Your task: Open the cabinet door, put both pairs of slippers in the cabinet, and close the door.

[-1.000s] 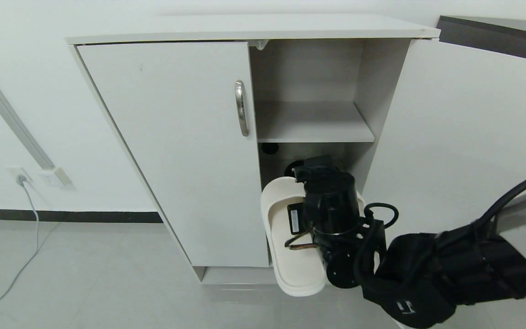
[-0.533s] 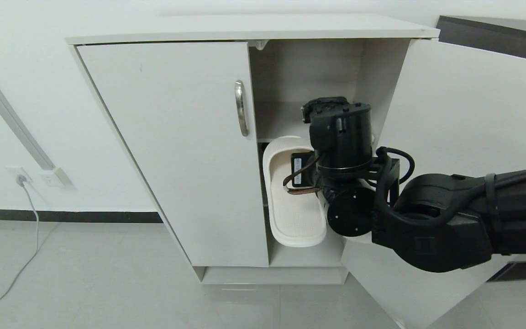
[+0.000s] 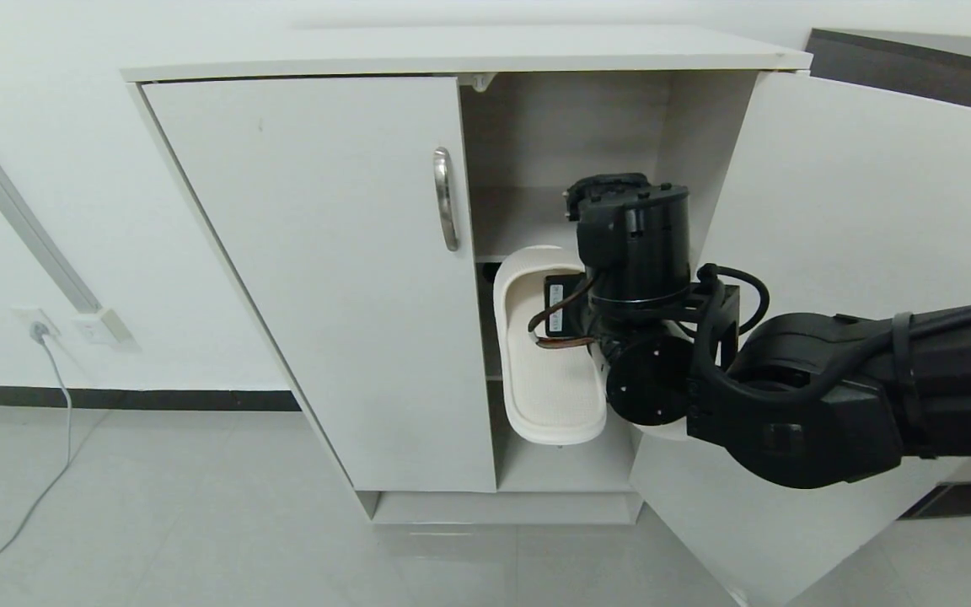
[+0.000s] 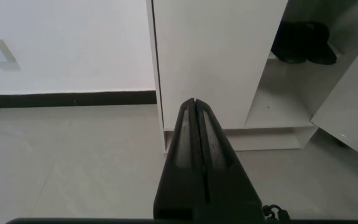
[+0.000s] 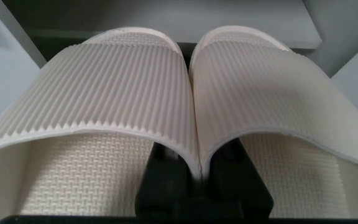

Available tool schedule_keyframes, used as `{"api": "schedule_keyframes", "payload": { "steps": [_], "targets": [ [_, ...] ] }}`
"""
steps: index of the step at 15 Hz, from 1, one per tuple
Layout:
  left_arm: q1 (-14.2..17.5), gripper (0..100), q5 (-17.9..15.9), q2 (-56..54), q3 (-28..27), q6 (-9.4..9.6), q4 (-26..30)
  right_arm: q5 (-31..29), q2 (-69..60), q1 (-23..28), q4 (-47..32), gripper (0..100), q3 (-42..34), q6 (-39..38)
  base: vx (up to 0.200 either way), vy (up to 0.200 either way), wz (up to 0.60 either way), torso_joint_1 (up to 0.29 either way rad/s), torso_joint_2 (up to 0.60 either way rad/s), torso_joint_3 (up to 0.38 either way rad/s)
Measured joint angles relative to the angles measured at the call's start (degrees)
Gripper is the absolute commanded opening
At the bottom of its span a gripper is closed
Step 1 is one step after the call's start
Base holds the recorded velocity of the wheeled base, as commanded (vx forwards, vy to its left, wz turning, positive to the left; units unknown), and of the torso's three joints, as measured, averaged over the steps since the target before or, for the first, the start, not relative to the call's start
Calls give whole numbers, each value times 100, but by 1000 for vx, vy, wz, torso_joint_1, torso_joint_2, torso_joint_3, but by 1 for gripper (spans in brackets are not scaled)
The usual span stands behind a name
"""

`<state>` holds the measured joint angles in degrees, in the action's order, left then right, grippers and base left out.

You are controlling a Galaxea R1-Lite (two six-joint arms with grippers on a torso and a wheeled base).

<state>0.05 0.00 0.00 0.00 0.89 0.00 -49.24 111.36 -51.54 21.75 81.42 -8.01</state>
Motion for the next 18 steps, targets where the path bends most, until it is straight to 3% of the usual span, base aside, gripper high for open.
{"api": "schedule_keyframes", "payload": {
  "steps": [10, 18],
  "targets": [
    [5, 0, 0, 0, 0, 0, 0, 0, 7, 0, 12, 0, -39, 11, 200, 0, 0, 1, 3, 2],
    [2, 0, 7, 0, 0, 0, 0, 60, 129, 116, 135, 0, -55, 115, 0, 0, 0, 0, 0, 0]
  ]
}}
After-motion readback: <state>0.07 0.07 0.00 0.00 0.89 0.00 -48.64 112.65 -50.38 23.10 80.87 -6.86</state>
